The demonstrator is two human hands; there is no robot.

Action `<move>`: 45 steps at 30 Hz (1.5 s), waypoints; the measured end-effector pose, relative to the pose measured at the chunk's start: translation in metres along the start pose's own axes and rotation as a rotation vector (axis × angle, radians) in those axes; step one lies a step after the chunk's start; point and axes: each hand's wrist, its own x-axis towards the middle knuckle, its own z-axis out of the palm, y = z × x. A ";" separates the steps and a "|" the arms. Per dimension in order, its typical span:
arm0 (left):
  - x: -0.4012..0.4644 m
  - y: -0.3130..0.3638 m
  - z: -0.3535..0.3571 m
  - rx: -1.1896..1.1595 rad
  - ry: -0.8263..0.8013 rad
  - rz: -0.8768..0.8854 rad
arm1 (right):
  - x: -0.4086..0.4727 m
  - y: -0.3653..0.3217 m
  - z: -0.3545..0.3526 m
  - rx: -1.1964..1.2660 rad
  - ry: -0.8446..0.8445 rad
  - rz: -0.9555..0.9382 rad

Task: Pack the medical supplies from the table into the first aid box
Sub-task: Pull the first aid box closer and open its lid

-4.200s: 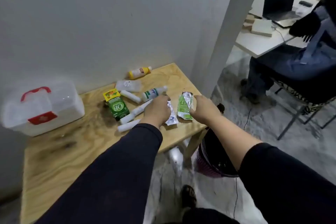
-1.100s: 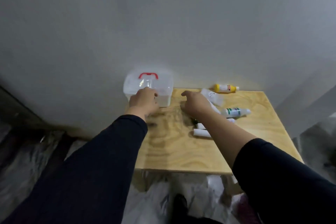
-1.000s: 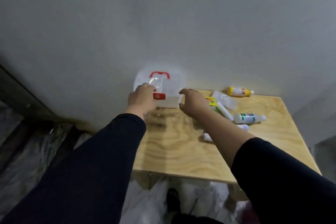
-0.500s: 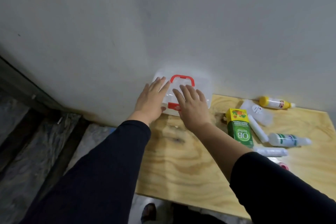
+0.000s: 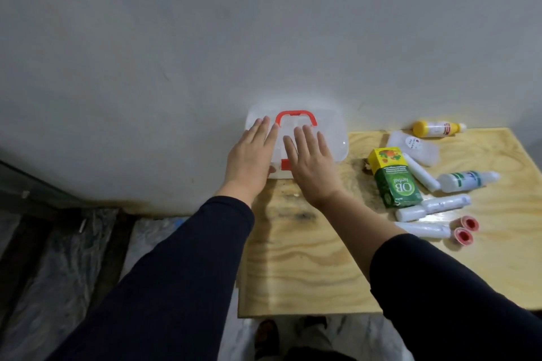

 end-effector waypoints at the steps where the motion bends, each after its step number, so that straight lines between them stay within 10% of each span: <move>1: 0.000 0.000 0.001 0.024 0.005 0.005 | 0.000 -0.001 -0.002 -0.004 -0.011 0.002; 45: 0.010 0.011 0.001 0.122 -0.112 0.025 | 0.014 -0.002 0.033 -0.143 0.221 0.110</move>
